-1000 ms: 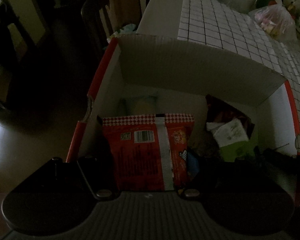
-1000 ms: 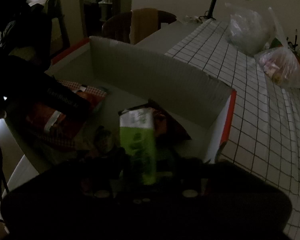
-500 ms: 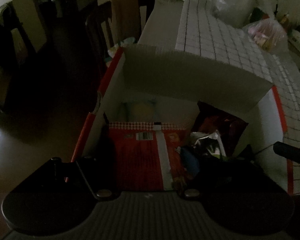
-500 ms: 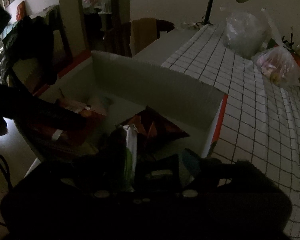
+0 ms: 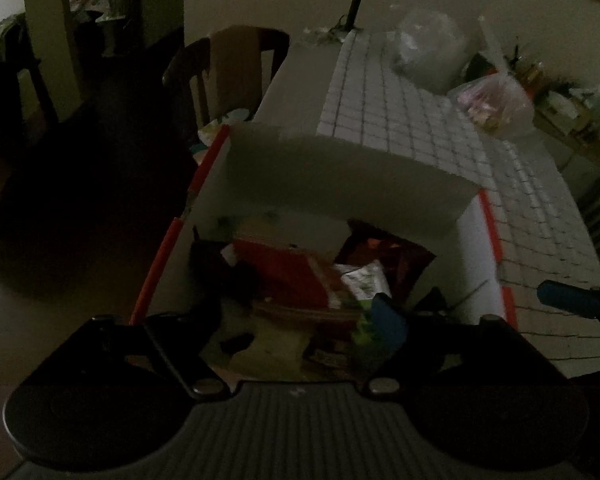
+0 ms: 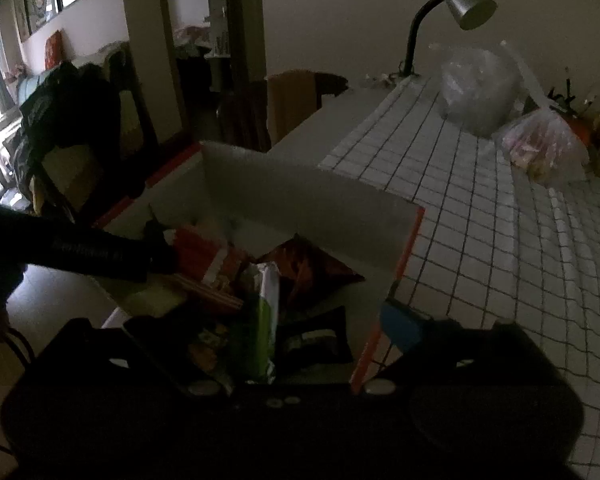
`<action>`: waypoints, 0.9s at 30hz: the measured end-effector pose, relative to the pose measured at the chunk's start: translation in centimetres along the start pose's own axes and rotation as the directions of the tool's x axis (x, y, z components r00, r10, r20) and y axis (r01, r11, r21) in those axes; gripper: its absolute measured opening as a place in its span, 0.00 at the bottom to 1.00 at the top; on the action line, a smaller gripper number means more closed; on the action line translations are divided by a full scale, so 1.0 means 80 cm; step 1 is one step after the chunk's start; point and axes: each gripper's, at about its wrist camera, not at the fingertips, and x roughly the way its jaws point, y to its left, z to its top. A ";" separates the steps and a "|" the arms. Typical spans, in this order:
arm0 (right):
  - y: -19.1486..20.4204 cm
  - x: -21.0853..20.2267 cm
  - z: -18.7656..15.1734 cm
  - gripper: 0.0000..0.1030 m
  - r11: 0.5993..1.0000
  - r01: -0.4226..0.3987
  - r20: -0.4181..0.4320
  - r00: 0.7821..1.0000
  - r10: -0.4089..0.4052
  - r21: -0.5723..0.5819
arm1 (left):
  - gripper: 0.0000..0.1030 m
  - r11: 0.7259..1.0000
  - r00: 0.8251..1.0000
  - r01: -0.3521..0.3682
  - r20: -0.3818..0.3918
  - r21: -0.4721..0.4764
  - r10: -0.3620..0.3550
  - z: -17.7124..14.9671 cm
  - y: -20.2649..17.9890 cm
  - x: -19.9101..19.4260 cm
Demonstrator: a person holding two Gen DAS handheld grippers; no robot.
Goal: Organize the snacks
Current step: 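Open the left tool over the box while the right tool releases the green packet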
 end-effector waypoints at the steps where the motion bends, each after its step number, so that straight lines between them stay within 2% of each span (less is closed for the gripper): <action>1: -0.001 -0.005 0.000 0.94 1.000 -0.002 0.007 1.000 0.002 0.004 | 0.83 1.000 1.000 0.005 0.010 0.002 -0.005 -0.002 -0.002 -0.005; 6: -0.004 -0.027 -0.002 0.98 1.000 -0.004 0.043 0.999 0.003 0.012 | 0.83 0.999 0.998 0.042 0.044 0.006 -0.042 -0.011 -0.011 -0.027; 14: -0.022 -0.057 -0.008 0.99 0.999 -0.003 0.092 0.996 -0.002 0.055 | 0.90 0.998 0.994 0.061 0.094 0.004 -0.061 -0.024 -0.020 -0.055; 19: -0.032 -0.076 -0.015 1.00 0.996 -0.020 0.133 0.991 0.008 0.083 | 0.90 0.999 0.988 0.044 0.146 0.024 -0.047 -0.032 -0.027 -0.074; 23: -0.036 -0.092 -0.022 1.00 0.995 -0.032 0.172 0.985 0.015 0.099 | 0.90 0.999 0.977 0.005 0.211 0.053 -0.016 -0.042 -0.039 -0.092; 27: -0.035 -0.107 -0.033 1.00 0.995 -0.040 0.217 0.976 0.020 0.091 | 0.90 0.996 0.970 -0.014 0.245 0.083 -0.007 -0.051 -0.051 -0.104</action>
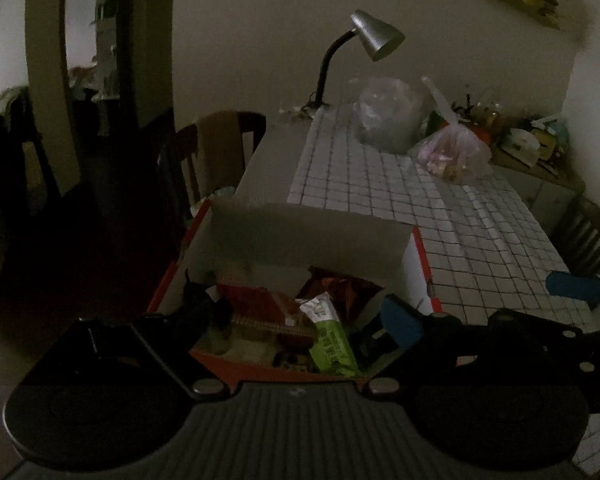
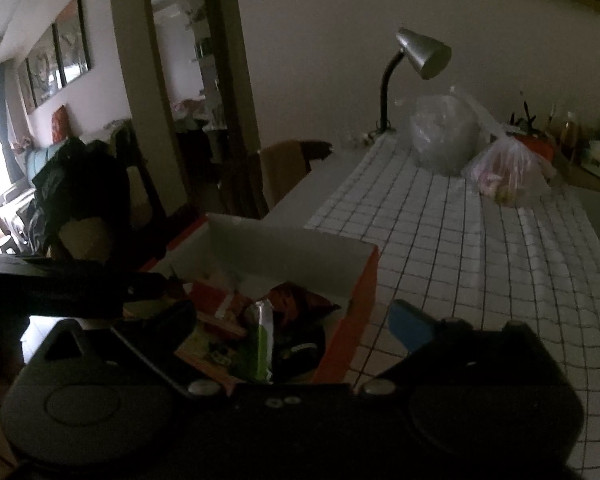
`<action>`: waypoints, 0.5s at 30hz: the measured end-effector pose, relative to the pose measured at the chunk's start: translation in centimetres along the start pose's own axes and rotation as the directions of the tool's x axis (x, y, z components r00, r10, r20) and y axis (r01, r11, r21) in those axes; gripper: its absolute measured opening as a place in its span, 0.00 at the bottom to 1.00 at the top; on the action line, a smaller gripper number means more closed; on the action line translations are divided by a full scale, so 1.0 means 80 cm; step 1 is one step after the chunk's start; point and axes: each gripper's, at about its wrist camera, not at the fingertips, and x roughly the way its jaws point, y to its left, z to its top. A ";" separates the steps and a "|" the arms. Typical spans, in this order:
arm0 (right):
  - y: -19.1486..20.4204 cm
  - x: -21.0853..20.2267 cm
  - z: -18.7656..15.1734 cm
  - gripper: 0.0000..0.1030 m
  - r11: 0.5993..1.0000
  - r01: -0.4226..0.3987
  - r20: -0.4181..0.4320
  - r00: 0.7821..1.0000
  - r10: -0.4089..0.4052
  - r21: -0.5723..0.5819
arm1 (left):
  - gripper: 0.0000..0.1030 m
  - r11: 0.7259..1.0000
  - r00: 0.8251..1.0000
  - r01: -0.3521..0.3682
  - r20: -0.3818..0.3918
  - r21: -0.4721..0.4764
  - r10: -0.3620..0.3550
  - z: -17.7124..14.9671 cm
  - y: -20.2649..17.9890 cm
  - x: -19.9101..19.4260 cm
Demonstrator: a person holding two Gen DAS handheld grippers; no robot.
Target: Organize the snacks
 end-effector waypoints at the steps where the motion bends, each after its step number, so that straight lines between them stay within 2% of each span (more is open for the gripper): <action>1: 0.000 -0.004 -0.002 1.00 1.000 0.001 0.008 1.000 -0.001 0.003 | 0.90 1.000 1.000 -0.003 0.008 0.006 0.003 -0.002 -0.003 -0.003; 7: -0.003 -0.016 -0.011 1.00 0.999 0.013 0.035 0.999 -0.015 0.043 | 0.90 1.000 1.000 -0.008 0.030 0.027 0.007 -0.012 -0.014 -0.016; 15: -0.009 -0.023 -0.021 1.00 0.997 0.025 0.028 0.999 -0.027 0.079 | 0.90 1.000 0.999 0.026 -0.031 0.017 -0.026 -0.021 -0.022 -0.019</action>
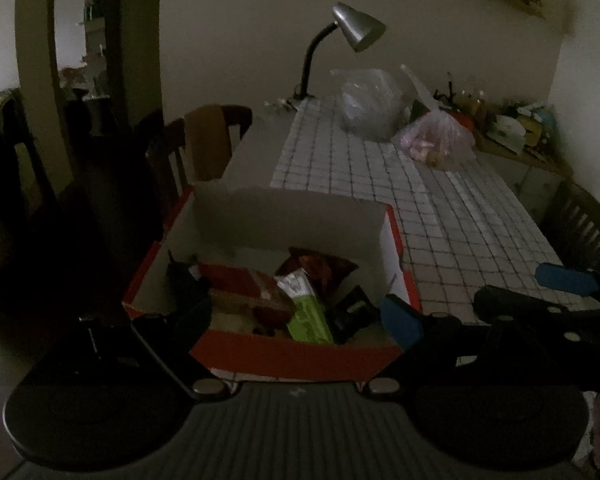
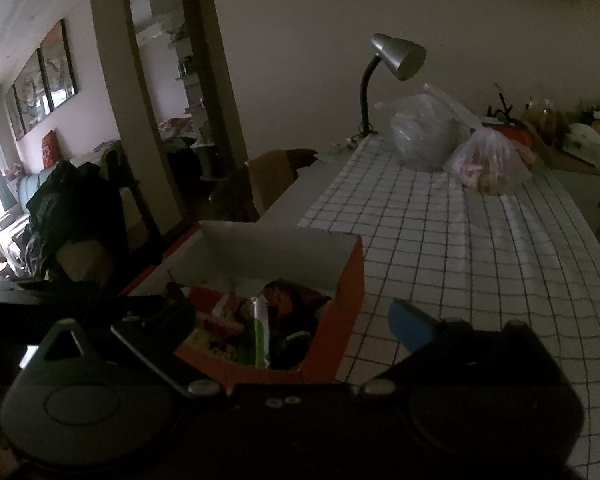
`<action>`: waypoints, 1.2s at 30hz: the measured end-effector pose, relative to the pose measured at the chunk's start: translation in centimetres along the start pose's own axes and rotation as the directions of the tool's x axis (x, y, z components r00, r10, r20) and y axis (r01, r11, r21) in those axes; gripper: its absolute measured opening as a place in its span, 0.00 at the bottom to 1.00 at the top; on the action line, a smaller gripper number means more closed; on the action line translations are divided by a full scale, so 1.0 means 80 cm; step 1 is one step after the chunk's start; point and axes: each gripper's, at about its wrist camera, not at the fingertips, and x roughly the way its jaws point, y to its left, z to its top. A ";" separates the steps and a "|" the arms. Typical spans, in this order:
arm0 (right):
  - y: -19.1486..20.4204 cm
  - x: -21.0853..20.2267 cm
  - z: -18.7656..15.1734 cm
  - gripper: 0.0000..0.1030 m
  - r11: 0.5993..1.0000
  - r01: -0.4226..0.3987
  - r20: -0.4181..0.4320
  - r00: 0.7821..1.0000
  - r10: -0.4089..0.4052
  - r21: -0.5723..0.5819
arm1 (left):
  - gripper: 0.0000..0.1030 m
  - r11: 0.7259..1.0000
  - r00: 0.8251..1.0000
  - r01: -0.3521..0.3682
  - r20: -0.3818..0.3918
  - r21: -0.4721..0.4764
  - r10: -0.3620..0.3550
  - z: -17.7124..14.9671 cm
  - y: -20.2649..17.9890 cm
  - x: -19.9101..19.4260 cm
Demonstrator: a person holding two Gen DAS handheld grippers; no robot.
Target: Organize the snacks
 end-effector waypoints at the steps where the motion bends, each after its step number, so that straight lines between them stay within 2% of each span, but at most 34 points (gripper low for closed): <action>1: -0.001 0.000 -0.001 1.00 1.000 0.001 -0.002 1.000 -0.001 0.002 | 0.90 1.000 1.000 -0.003 -0.005 0.000 0.003 0.000 -0.001 0.001; 13: -0.012 0.000 0.000 1.00 0.999 0.028 -0.025 0.999 -0.027 0.031 | 0.90 1.000 0.997 -0.011 -0.074 -0.018 0.010 0.004 -0.007 0.009; 36: -0.021 -0.007 -0.002 1.00 0.997 0.052 -0.020 0.998 -0.051 0.059 | 0.90 1.000 0.998 -0.013 -0.065 0.000 0.013 0.009 -0.017 0.012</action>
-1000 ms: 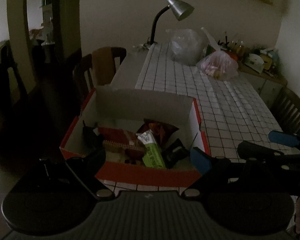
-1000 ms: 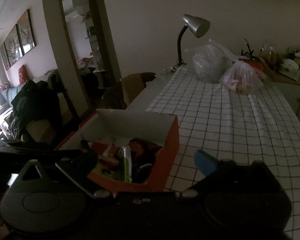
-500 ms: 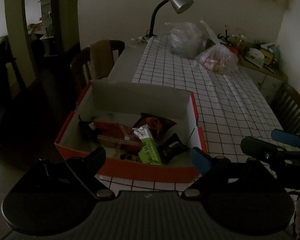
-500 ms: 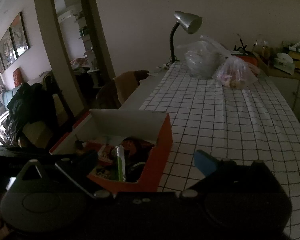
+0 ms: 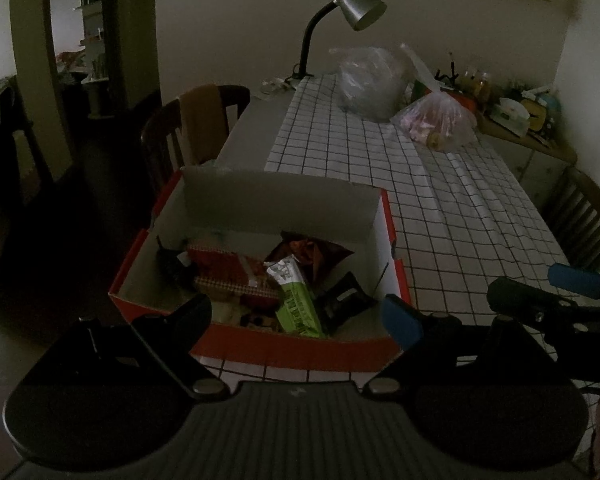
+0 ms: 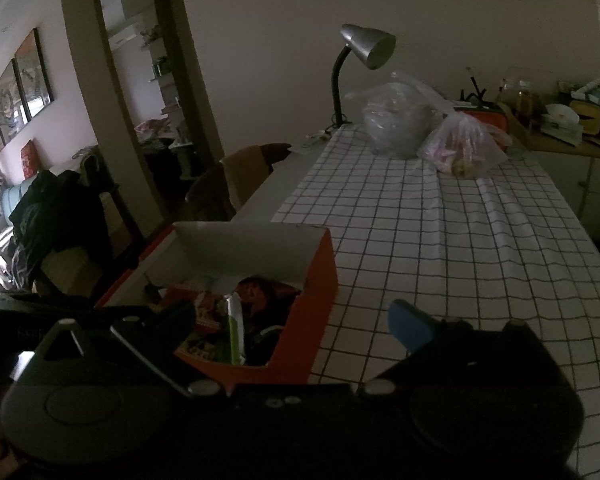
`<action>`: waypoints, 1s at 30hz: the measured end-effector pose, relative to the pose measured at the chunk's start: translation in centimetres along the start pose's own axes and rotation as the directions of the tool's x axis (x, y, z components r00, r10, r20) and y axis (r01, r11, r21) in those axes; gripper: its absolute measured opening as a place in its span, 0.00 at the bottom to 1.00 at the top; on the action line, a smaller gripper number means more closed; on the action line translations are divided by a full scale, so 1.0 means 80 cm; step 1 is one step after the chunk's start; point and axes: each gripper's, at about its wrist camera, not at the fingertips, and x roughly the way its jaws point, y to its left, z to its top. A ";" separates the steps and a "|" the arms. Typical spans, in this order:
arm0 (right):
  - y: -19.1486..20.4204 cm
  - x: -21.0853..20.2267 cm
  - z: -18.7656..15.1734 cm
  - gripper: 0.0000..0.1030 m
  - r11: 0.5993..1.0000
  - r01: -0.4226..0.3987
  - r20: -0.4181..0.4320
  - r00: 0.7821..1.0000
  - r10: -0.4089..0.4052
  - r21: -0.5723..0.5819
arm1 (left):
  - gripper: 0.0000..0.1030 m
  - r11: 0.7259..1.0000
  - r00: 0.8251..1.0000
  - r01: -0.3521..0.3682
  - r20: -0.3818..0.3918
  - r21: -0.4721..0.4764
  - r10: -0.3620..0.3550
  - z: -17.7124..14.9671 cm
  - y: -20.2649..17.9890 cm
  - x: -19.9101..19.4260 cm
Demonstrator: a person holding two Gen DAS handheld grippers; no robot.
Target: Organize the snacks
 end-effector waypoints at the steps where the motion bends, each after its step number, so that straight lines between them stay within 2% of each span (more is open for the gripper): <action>1: 0.000 0.000 0.000 1.00 1.000 0.001 -0.001 1.000 -0.001 0.001 | 0.90 1.000 1.000 0.001 0.000 0.001 -0.001 0.000 0.000 0.000; 30: -0.005 0.003 -0.001 1.00 1.000 0.016 -0.013 1.000 -0.016 0.017 | 0.90 1.000 1.000 -0.002 0.000 0.003 0.002 0.003 -0.002 0.001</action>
